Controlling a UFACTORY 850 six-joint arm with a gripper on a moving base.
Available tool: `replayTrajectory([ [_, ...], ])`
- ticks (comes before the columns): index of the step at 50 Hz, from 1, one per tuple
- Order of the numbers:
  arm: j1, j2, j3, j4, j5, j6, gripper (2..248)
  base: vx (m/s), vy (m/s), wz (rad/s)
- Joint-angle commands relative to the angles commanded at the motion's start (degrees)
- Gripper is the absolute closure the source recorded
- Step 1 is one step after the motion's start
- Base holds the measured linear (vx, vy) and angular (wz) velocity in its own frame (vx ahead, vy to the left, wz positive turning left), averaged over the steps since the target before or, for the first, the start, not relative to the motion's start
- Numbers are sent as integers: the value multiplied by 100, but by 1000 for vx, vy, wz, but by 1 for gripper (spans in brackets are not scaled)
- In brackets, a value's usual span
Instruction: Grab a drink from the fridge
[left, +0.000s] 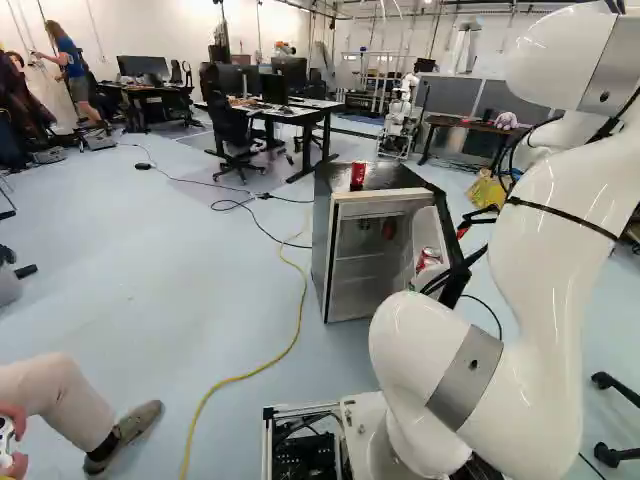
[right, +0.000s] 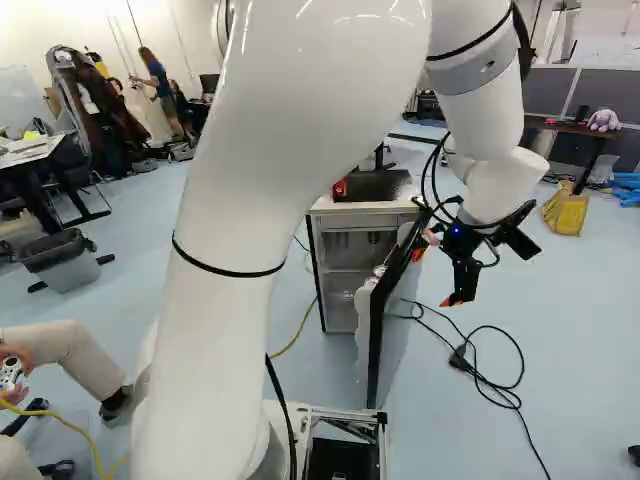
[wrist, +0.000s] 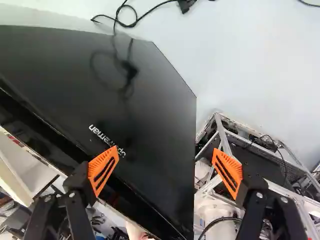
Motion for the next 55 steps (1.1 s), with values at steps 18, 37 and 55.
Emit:
replayTrajectory([
  [18, 197, 265, 412, 0, 0, 0, 3, 0, 0, 0],
  [37, 447, 545, 841, 0, 0, 0, 3, 0, 0, 0],
  [55, 730, 793, 1212, -3, 132, 0, 3, 0, 0, 0],
])
